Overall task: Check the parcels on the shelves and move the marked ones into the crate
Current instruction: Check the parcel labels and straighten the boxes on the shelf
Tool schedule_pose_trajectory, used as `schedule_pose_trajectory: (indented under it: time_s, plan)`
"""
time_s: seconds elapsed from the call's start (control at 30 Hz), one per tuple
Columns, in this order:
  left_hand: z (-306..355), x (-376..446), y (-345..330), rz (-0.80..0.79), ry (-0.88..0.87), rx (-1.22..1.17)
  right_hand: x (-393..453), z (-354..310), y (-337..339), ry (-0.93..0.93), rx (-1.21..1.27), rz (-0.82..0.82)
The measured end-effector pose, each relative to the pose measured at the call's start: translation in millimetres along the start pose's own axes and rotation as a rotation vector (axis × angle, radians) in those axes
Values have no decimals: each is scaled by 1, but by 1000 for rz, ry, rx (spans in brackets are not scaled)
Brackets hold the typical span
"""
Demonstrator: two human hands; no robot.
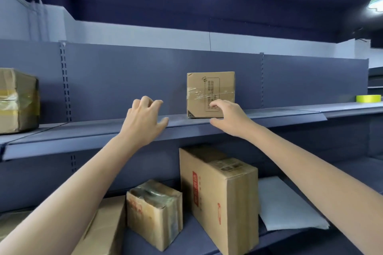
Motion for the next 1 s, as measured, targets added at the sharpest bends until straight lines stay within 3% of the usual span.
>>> schedule_pose_trajectory:
  time_s: [0.3, 0.53, 0.7, 0.87, 1.0]
  plan:
    - [70, 60, -48, -10, 130, -56, 36, 88, 41, 16, 80, 26]
    - [79, 89, -68, -78, 214, -34, 52, 132, 46, -63, 193, 117]
    - [64, 108, -82, -182, 439, -132, 74, 140, 30, -181, 246, 3]
    - [60, 119, -99, -310, 512, -210, 94, 121, 5, -240, 292, -134]
    - [56, 122, -105, -229, 553, -521, 102, 110, -13, -273, 375, -129]
Point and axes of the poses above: each hand's wrist, its own x-axis towards the middle knuckle, its own y-axis out of the back of the hand, z = x × y, the point moved 4 cm from there along x, towards the middle knuckle, and after that the axes turned 7 degrees about -y, right-handed, at the moved point
